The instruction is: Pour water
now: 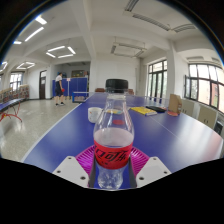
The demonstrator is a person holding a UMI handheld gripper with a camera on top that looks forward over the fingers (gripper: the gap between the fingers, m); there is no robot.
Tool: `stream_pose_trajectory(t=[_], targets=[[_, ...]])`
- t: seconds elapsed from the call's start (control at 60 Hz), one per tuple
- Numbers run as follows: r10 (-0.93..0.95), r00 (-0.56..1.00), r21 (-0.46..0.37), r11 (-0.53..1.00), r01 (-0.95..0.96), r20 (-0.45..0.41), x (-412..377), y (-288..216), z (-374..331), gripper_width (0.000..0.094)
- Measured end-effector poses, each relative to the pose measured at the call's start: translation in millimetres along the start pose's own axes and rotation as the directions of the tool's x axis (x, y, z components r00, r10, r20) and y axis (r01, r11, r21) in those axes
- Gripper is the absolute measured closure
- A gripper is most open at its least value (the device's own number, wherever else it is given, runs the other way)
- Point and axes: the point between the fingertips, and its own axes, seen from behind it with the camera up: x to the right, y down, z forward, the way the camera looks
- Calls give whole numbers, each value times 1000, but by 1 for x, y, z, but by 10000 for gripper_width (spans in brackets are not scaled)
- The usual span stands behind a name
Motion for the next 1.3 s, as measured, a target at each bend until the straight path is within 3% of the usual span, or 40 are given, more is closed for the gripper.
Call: stream_pose_trajectory(t=[0.133, 0.35, 0.467, 0.617, 0.767, 0.933, 1.083, 1.3], targets=[[-24, 1000, 6, 1000, 24, -19, -1, 2, -1, 588], [-105, 990, 6, 994, 106, -91, 43, -22, 5, 588], [-246, 944, -14, 968, 249, -221, 116, -71, 27, 587], [-488, 801, -44, 862, 506, -347, 193, -161, 108, 587], [-750, 506, -90, 592, 801, -427, 202, -256, 200, 585], [-871, 19, -86, 70, 994, -490, 121, -344, 303, 586], [-795, -346, -74, -359, 931, -498, 25, -339, 371, 585], [-615, -652, -50, -710, 703, -443, -40, -275, 421, 586]])
